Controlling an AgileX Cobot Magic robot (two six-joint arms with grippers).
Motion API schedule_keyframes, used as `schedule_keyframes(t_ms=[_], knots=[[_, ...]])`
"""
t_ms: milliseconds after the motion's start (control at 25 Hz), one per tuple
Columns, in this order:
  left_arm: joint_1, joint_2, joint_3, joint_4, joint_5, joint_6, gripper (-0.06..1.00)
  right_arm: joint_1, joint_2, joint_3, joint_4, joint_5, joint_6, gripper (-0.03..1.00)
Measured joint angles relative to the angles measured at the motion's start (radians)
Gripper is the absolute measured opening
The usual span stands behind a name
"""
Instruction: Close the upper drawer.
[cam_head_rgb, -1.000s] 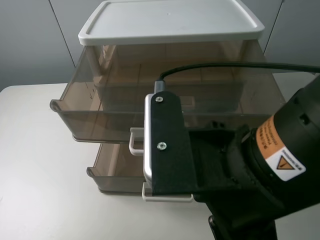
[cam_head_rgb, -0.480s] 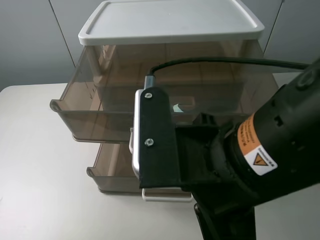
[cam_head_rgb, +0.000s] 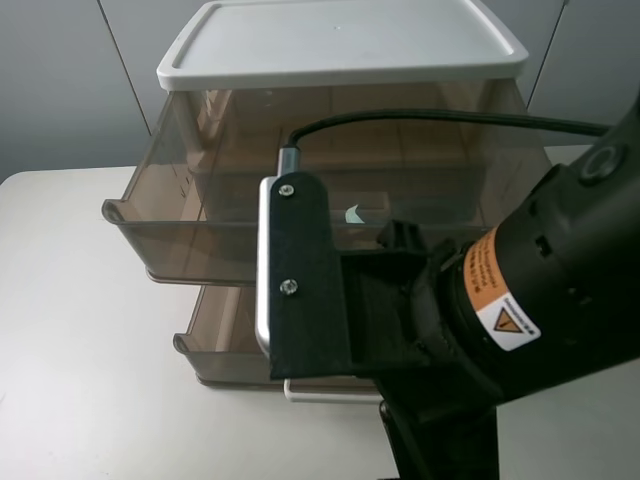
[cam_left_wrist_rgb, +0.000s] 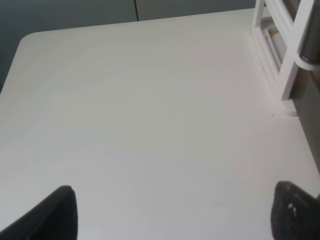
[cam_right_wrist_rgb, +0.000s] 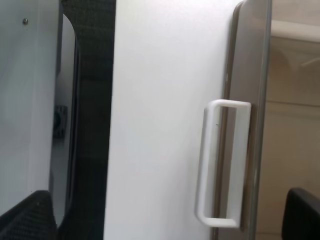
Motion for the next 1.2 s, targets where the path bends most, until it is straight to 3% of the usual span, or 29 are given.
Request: schedule_keyframes(t_ms=[720,1200], knots=[[0.0,0.0,0.0,0.0,0.0,0.0,0.74,-0.007,0.0,0.0,-0.236,-0.109,0.07,0.68],[0.0,0.0,0.0,0.0,0.0,0.0,0.74,-0.081,0.001,0.002,-0.296,-0.203,0.086,0.68]])
